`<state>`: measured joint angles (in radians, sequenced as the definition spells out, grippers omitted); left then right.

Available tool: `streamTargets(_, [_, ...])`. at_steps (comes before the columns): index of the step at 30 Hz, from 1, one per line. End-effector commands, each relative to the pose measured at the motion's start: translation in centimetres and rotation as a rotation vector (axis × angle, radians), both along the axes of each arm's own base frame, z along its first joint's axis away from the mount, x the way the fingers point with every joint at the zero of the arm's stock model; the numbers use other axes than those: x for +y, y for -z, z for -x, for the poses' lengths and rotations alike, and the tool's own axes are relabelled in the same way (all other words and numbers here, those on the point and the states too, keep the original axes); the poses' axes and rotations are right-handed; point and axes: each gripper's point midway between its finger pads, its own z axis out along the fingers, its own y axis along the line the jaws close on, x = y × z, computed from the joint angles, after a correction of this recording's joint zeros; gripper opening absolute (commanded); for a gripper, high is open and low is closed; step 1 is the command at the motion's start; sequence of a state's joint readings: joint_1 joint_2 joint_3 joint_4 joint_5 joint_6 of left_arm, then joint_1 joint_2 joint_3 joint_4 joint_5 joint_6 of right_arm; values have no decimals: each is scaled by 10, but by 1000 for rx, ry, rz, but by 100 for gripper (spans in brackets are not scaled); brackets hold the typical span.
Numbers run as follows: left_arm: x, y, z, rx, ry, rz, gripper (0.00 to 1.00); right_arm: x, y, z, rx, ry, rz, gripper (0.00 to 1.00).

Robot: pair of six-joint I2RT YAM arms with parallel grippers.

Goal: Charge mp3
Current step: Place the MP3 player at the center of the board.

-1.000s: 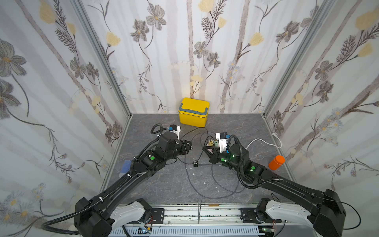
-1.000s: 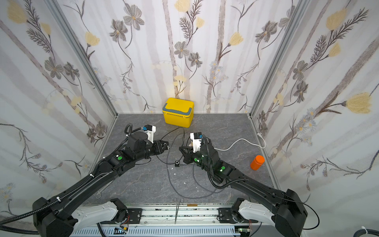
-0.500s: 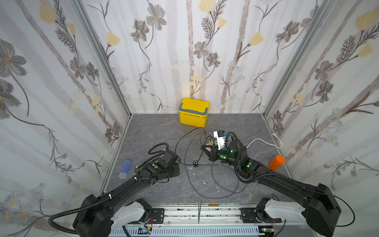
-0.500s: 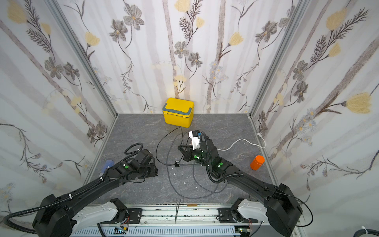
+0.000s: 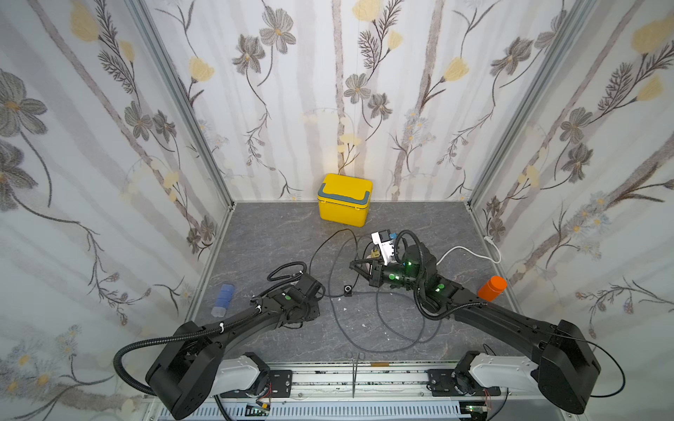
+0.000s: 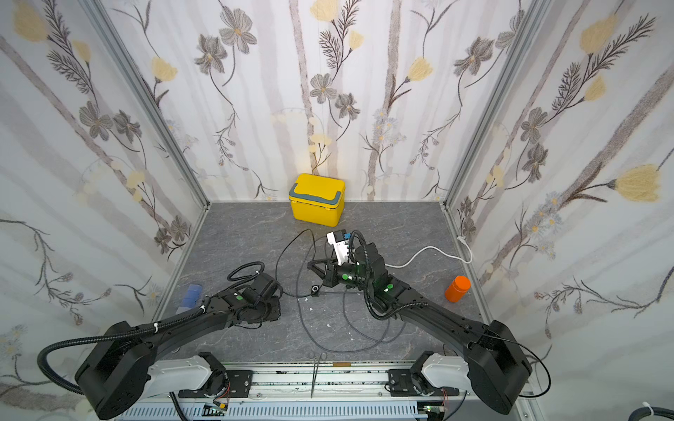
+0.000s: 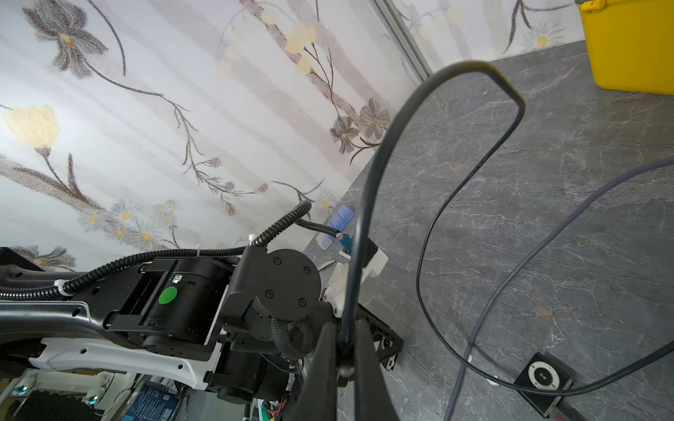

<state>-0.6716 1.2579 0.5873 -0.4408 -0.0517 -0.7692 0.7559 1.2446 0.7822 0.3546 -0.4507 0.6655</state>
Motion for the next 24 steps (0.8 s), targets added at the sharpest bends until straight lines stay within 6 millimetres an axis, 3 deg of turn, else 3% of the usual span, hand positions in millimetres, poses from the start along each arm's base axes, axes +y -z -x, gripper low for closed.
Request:
streamTargets(1, [1,3,-6,-11,4,-30,39,3,-8,2,-13,-26,-27,0])
streamTargets(5, [2,8,-5,2,4,-42,44,1,-10,3,-17,-21,-29,0])
streamTargets(9, [-5,-10,-11,-44,24,-7,44,-3,-10,1,-18,-4,-27,0])
streamTargets(13, [-33,-65,-22,-236,166,101,45,-4,-13,-2,3,6,-46,0])
streamTargets(18, [-82,-140,-21,-558,463,134,46,0,-20,4,20,-36,-66,0])
streamTargets(24, [-97,-184,-35,-847,566,101,49,1,-22,15,39,-95,-49,0])
